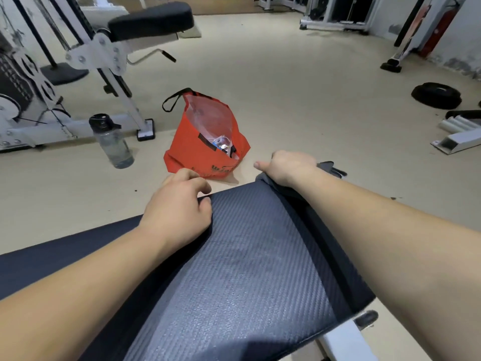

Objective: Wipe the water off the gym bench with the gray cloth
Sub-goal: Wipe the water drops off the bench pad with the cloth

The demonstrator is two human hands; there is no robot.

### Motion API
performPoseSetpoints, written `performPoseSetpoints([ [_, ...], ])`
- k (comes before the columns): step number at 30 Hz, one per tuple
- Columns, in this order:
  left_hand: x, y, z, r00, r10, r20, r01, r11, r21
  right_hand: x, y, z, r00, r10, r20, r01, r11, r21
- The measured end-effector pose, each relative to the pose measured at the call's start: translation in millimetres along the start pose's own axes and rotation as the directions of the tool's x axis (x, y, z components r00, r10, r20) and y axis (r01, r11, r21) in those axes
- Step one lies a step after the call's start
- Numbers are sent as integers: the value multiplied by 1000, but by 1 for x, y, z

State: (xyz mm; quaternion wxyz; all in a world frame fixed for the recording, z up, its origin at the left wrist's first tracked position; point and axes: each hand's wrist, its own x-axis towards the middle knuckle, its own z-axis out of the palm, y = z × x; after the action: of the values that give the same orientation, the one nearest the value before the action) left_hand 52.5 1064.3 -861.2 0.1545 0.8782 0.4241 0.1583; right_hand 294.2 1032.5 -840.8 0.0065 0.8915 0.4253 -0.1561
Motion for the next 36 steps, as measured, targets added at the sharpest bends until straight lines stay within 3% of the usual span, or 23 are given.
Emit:
performPoseSetpoints([
  [6,-37,-51,-35,997,-68,-33,69,997,27,-25,-107,36,969,-244,33,246,966,-77],
  [14,-133,-151,-106,955,-261,-140,267,963,27,-92,-216,62,912,-408,33,410,907,-95],
  [24,-242,-252,-182,843,-502,-196,516,856,28,-179,-389,117,843,-535,46,537,837,-103],
  [30,-287,-307,-223,756,-636,-157,650,758,59,-210,-475,144,860,-511,-14,510,860,-11],
  [36,-329,-357,-243,673,-707,-216,724,690,-2,-234,-566,163,828,-560,-25,560,829,6],
])
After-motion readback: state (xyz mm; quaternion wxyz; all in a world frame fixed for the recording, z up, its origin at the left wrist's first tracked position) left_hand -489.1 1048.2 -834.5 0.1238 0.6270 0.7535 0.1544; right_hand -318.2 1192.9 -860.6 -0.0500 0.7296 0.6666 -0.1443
